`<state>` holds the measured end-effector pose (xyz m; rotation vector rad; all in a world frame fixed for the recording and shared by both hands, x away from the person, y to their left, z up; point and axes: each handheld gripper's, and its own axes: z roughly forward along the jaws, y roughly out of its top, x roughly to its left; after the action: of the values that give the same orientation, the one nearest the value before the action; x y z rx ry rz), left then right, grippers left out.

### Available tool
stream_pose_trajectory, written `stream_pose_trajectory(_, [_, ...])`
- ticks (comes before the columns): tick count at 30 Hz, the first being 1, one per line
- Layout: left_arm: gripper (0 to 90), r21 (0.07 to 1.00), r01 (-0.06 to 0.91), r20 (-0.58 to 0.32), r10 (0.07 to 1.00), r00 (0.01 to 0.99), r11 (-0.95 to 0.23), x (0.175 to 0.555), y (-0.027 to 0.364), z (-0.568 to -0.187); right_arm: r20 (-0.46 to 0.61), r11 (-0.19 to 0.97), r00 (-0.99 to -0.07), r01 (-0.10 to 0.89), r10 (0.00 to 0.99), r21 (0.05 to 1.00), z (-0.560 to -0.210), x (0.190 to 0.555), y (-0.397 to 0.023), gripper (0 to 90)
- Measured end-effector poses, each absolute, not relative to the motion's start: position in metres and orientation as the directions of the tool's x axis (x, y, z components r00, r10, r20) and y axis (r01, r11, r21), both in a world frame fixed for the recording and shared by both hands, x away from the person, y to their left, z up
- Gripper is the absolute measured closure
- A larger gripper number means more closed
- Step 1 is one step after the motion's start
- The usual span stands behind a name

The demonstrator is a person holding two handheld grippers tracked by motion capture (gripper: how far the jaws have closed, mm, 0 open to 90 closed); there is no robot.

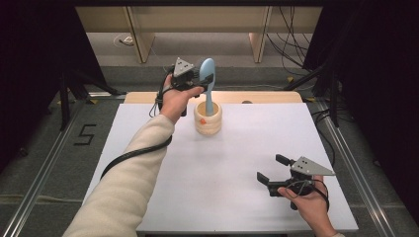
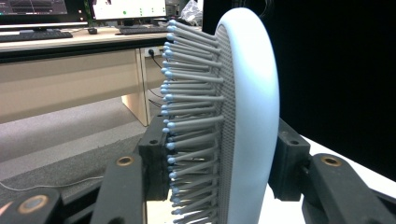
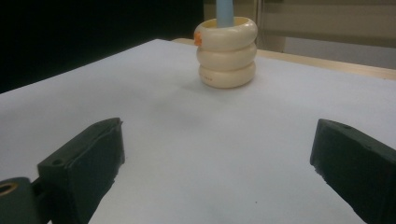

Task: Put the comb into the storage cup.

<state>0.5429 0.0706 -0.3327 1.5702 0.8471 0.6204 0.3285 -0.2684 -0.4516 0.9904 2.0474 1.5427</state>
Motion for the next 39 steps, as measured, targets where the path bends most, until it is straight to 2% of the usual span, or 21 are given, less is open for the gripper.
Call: stream_pose_trajectory(39, [49.8,0.972,0.234,-0.107,0.818,0.566,-0.035,0.553,0.071,-0.362,0.104,0.148,-0.677,0.303,0.728,0.942,-0.452,0.329,-0.268,4.0])
